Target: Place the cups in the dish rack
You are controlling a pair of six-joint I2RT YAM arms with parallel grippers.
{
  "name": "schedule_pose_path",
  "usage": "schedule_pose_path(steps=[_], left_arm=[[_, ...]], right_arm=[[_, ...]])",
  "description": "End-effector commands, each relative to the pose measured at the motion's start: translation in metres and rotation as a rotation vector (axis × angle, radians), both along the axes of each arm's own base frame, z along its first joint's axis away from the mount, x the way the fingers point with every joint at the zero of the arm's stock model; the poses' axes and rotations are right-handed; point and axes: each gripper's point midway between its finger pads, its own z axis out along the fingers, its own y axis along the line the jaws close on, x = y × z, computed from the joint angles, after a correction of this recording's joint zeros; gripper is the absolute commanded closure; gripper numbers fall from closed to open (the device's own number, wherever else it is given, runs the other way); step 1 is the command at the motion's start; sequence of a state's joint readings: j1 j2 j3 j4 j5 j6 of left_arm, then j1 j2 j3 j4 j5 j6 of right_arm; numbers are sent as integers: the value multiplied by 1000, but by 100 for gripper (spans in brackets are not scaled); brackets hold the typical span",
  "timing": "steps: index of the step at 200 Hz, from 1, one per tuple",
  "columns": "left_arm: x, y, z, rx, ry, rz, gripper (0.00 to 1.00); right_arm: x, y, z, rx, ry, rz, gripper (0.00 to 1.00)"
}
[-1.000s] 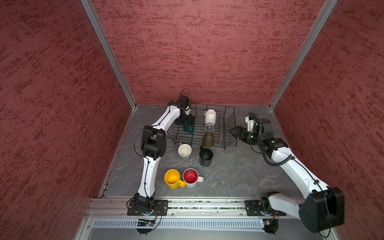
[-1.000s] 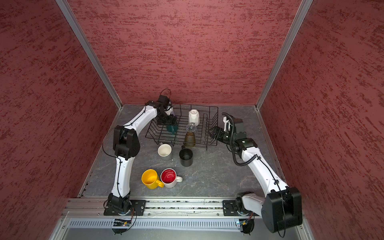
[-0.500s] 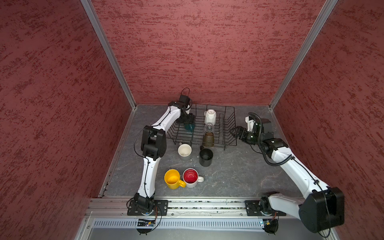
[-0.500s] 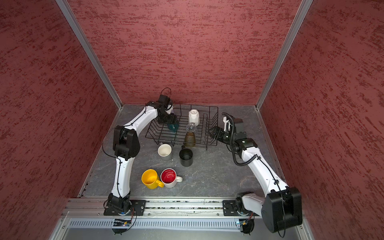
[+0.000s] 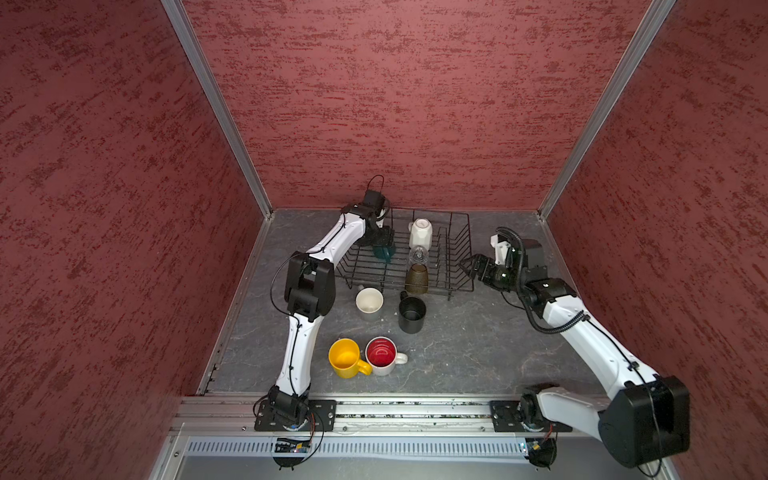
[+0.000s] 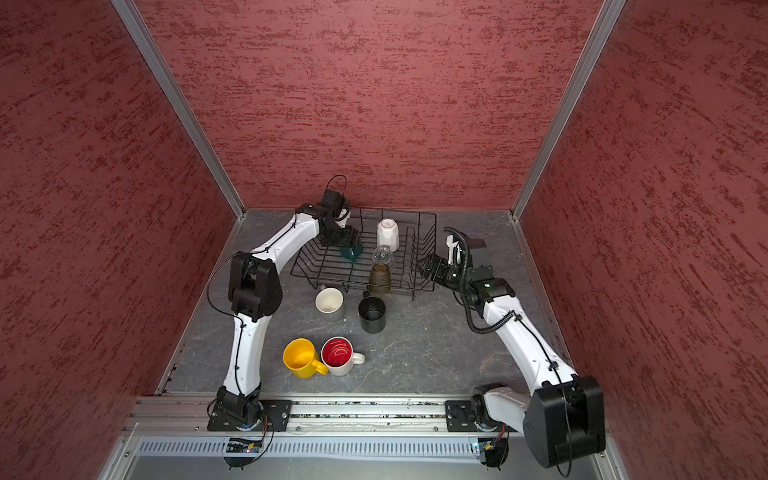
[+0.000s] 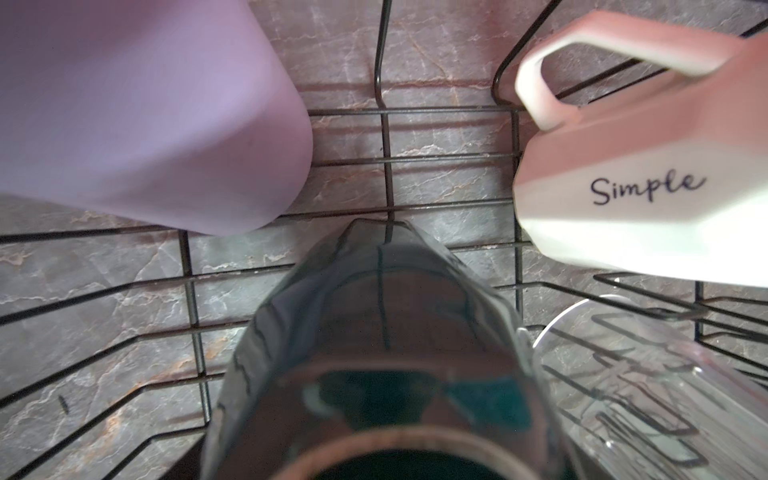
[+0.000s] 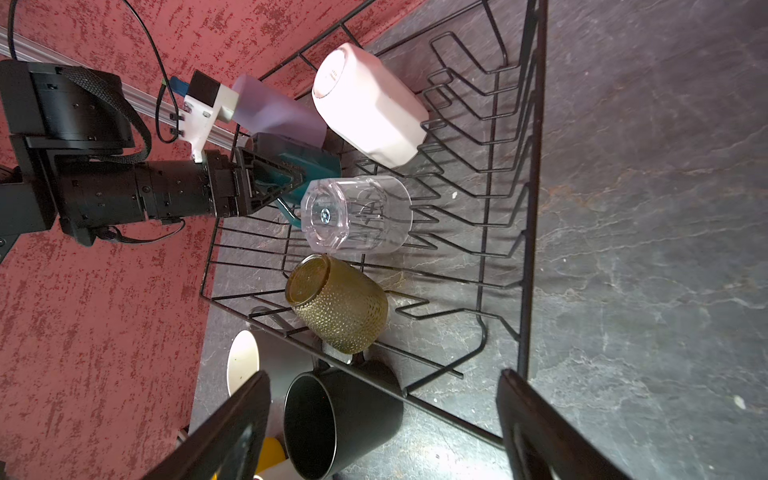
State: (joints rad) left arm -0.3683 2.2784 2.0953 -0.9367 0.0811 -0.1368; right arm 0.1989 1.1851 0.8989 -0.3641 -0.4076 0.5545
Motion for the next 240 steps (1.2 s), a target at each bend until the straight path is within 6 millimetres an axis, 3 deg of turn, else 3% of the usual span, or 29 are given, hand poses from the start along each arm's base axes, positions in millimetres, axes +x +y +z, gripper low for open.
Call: schedule_pose_path(steps=[1,97,149,240], left_arm=[[16,-6,0,-6,-59,28,21],[40,-11,8,14,-182,62,17],[41,-32,8,-3,-203,1,16],[57,-36,10,-8,-235,0,11]], right_arm=[[0,-3,6,10,-22,-15,14],[-1,-2,4,27,-25,-19,14],[0,-2,3,30,-22,-19,14],[0,-1,4,34,-23,-18,14]])
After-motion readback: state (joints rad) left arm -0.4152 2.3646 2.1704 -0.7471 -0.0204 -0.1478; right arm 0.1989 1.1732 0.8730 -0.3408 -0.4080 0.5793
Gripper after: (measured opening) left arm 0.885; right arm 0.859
